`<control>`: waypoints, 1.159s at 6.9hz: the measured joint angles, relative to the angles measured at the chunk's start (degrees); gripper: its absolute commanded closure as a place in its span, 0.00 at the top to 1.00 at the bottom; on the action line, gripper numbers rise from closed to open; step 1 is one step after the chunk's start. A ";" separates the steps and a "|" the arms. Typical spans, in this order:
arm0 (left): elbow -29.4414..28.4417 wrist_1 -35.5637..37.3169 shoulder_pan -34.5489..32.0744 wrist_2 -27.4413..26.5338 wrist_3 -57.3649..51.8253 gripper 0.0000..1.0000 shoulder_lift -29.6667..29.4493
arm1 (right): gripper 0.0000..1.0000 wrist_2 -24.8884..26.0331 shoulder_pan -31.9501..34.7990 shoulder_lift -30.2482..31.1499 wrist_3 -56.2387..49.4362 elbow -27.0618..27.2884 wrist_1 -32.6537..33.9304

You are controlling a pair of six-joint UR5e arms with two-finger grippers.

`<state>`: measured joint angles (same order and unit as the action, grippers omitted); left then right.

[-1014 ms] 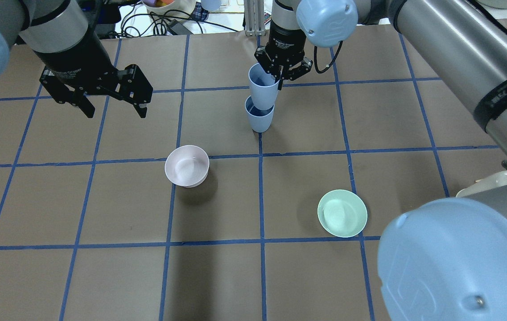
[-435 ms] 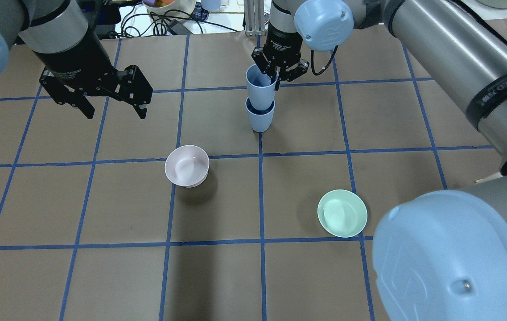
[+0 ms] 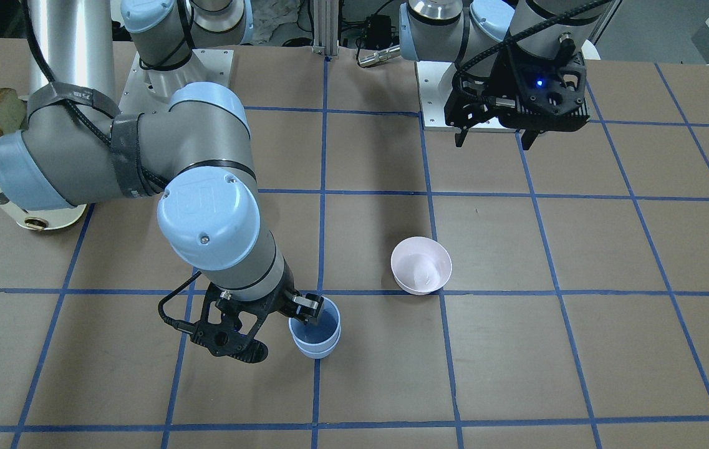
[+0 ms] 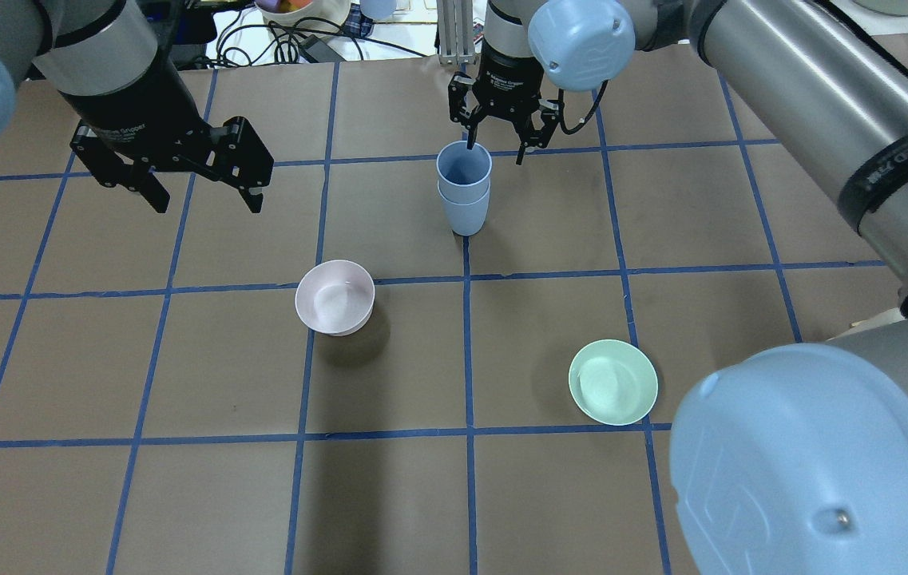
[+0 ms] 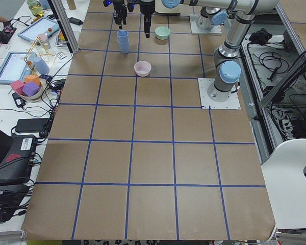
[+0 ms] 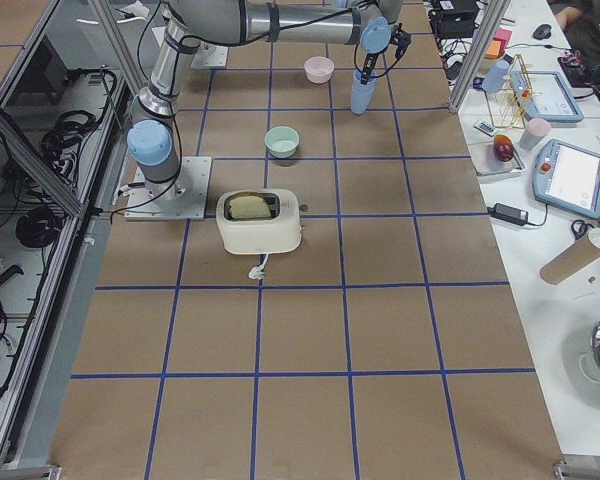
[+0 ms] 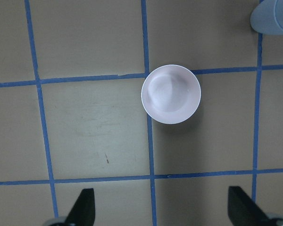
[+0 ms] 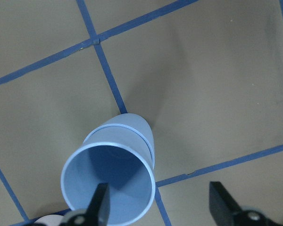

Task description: Stack blue cups with both arms

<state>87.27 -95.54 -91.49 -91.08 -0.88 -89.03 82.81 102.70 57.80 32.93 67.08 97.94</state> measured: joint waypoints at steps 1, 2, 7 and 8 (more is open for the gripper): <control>0.00 0.00 0.00 -0.04 0.00 1.00 0.00 | 1.00 0.75 -0.58 1.24 -1.02 0.14 -0.44; 0.03 0.00 0.00 -0.04 0.00 1.00 0.00 | 1.00 2.22 -1.41 2.84 -3.82 0.28 -1.05; 0.09 0.00 0.00 -0.06 0.00 1.00 0.00 | 1.00 4.42 -12.15 14.52 -28.59 6.47 -8.96; 0.09 0.00 0.00 -0.06 0.00 1.00 0.00 | 1.00 4.50 -12.90 18.43 -29.89 11.02 -8.78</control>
<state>87.36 -95.54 -91.50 -91.14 -0.88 -89.03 87.31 89.80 76.23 3.04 78.10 89.17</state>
